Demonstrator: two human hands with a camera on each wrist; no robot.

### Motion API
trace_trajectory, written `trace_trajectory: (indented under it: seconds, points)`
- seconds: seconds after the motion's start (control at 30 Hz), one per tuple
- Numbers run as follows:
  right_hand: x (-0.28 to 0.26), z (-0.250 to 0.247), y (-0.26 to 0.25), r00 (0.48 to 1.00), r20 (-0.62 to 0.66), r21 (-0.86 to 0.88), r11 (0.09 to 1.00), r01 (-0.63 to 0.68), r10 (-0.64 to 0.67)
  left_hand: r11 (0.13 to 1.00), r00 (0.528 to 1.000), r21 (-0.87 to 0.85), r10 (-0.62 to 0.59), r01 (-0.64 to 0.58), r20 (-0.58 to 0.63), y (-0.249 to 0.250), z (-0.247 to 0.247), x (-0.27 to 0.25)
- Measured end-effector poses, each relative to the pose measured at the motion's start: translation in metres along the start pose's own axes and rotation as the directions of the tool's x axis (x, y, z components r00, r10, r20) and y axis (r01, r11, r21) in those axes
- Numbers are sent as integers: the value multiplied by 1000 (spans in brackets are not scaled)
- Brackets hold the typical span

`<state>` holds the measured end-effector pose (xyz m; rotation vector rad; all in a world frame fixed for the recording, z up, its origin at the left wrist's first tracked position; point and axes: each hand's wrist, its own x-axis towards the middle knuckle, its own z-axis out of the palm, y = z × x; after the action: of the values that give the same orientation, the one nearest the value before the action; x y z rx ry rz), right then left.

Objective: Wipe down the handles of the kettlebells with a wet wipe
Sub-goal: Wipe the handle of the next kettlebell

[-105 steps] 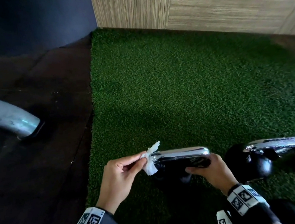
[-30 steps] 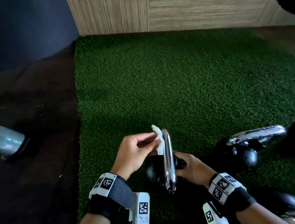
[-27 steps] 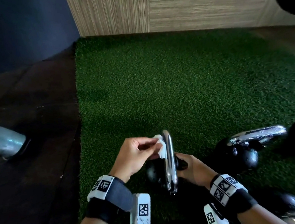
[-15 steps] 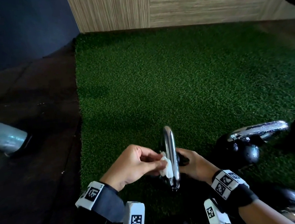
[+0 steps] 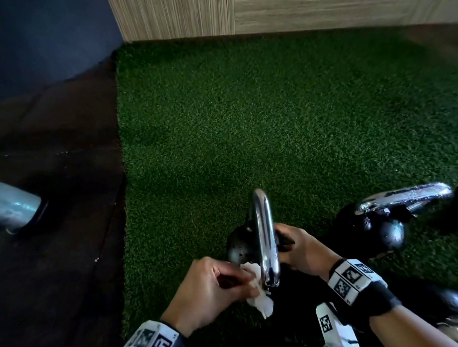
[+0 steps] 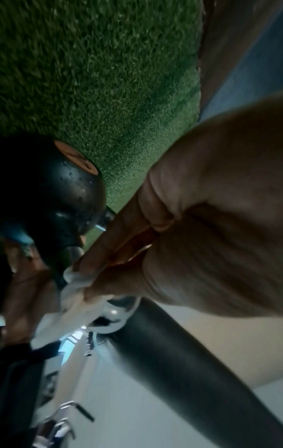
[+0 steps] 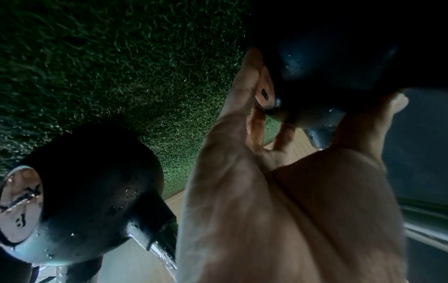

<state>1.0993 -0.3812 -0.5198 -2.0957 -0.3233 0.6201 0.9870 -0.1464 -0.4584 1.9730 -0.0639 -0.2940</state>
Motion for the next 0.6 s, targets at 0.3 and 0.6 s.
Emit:
trace_trajectory:
  seconds: [0.3,0.6]
  points:
    - [-22,-38,-70,985,-145,-337,941,40,-94,998,997,-57,-20,15,-80,0,-21,11]
    - [-53,-49,-149,916,-123,-32,924,382,-383,804,986,-589,-26,-75,-162,46,-39,39]
